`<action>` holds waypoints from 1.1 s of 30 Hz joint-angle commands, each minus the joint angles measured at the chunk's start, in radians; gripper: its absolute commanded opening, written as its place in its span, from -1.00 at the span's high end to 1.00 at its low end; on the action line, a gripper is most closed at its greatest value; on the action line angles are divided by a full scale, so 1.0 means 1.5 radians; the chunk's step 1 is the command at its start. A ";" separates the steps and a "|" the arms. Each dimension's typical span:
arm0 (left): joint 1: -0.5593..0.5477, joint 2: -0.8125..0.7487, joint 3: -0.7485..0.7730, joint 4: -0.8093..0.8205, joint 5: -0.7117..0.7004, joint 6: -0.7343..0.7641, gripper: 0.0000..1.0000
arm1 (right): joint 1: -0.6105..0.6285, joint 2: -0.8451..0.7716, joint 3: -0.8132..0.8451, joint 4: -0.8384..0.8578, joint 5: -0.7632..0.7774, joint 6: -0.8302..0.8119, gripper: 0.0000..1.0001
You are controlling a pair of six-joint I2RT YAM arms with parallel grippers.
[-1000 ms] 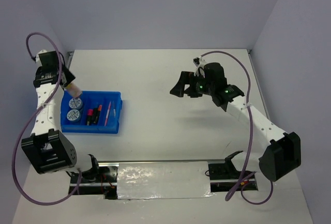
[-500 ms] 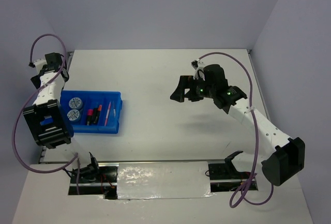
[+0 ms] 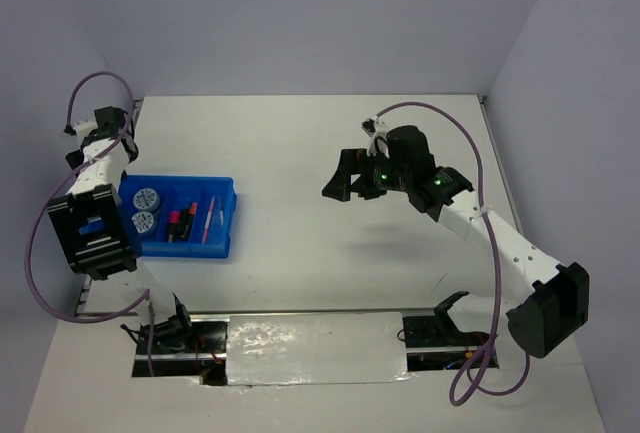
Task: Sort the stationery into containers
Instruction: Place the stationery in the storage box, then reset both arms
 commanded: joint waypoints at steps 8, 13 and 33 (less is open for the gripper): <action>-0.024 -0.072 -0.041 0.012 -0.035 -0.003 -0.99 | 0.016 -0.037 0.000 0.030 0.013 0.009 -0.99; -0.051 -0.128 -0.008 -0.024 -0.008 0.017 -0.99 | 0.016 -0.069 0.031 -0.013 0.055 -0.028 -0.99; -0.351 -0.490 0.047 -0.159 0.391 -0.017 -0.99 | 0.010 -0.158 0.368 -0.331 0.388 -0.135 -0.99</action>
